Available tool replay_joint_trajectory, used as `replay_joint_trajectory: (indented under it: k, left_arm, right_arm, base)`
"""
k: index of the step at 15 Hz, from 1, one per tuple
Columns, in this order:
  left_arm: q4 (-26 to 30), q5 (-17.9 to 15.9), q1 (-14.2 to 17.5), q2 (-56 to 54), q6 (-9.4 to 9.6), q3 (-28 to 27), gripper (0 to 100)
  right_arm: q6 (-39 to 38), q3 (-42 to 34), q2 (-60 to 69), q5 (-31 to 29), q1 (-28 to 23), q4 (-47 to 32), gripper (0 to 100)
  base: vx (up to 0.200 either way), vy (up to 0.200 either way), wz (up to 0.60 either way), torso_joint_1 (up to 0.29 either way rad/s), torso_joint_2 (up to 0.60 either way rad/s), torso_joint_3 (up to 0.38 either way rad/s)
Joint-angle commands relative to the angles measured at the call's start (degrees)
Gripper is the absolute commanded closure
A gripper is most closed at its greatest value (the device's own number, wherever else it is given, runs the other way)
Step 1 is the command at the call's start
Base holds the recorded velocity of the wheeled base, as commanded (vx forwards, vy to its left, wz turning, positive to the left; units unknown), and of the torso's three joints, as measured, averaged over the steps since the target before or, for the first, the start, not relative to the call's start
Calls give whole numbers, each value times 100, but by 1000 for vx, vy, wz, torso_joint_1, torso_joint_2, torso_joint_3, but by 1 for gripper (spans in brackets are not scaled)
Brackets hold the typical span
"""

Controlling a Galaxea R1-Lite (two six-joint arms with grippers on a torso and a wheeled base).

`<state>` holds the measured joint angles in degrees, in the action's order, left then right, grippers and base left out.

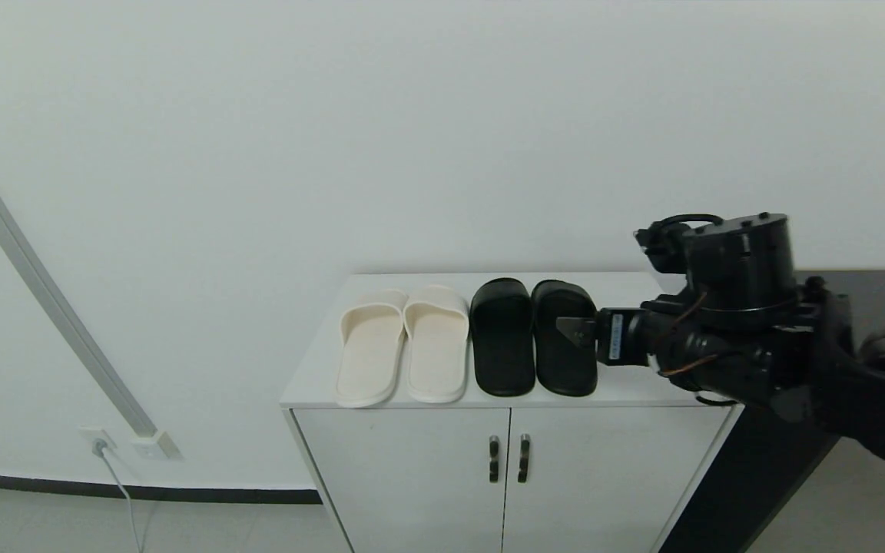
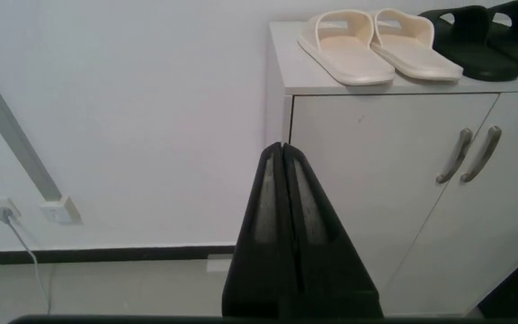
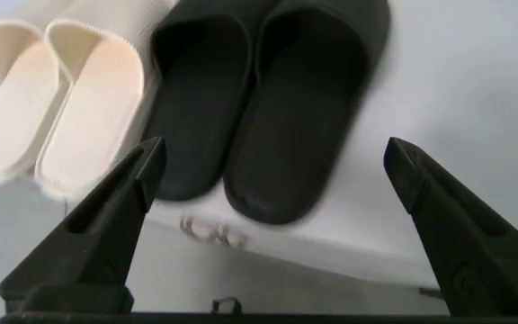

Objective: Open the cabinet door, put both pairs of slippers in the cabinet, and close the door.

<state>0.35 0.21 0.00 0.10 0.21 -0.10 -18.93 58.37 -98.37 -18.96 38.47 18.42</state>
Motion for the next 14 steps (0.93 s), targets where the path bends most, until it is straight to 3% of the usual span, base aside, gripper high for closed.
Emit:
replay_joint_trajectory:
  k: [1, 14]
  left_arm:
    - [0, -38, 0, -1, 6, 1, 100]
    - [-9, -38, 0, -1, 14, 1, 100]
  right_arm:
    - [-181, 896, -1141, -390, 55, -23, 0]
    - [223, 2987, -3250, -1444, -86, 443, 0]
  base:
    - [0, 0, 0, 0, 0, 0]
    - [0, 0, 0, 0, 0, 0]
